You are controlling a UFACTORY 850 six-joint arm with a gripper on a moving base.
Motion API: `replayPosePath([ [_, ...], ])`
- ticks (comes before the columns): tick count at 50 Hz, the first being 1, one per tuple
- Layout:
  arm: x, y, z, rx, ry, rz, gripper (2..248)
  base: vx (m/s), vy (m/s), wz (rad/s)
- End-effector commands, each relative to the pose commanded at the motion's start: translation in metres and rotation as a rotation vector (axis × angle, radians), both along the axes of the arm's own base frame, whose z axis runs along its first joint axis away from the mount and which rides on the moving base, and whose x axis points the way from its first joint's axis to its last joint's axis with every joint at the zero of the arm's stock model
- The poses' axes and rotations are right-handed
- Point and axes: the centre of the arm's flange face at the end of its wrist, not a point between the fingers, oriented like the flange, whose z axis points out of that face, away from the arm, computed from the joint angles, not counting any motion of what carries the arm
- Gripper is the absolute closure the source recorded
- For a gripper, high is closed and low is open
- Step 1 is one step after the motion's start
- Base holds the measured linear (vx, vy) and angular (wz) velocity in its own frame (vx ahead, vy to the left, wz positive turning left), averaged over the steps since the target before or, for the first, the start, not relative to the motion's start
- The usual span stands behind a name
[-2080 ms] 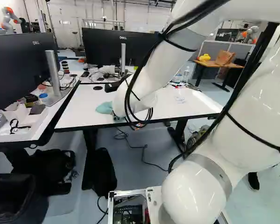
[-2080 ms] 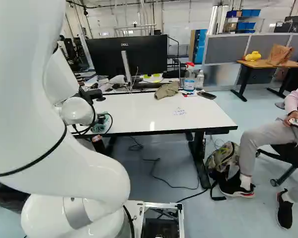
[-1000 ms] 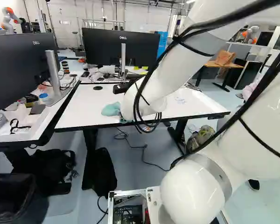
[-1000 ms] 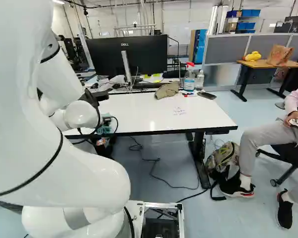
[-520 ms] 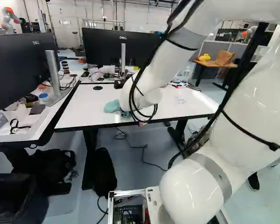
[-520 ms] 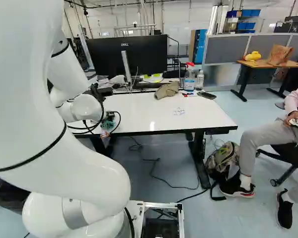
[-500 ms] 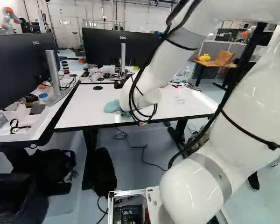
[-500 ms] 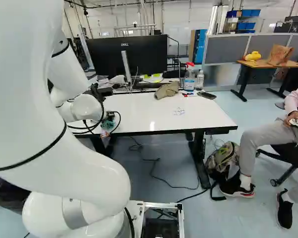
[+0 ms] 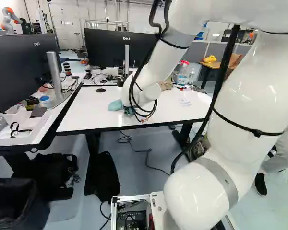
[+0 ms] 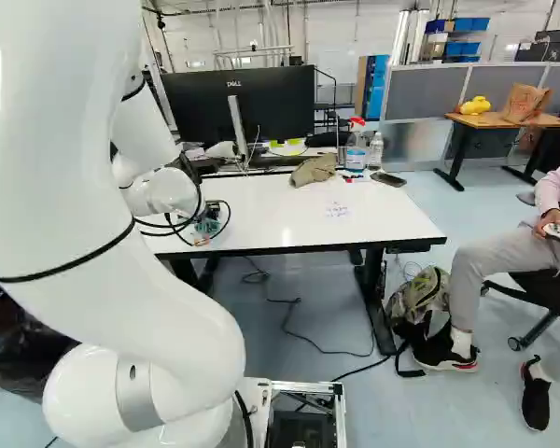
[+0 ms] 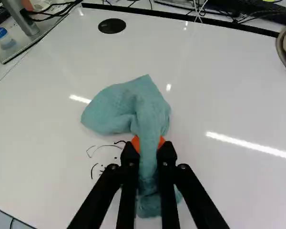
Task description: Clean the table with the green towel
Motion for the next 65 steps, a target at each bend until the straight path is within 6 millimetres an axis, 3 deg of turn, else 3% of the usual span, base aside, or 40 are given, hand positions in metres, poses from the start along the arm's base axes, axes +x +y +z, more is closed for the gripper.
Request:
replayPosePath([
  [10,0.013,0.013,0.0,0.001,-0.003,0.017,200,0.0,0.0,0.0],
  [21,0.008,0.028,0.0,0.001,-0.004,0.052,200,0.0,0.0,0.0],
  [36,-0.016,0.036,0.0,0.0,0.0,0.092,200,0.0,0.0,0.0],
  [65,-0.072,0.031,-0.001,-0.002,0.005,0.142,200,0.0,0.0,0.0],
])
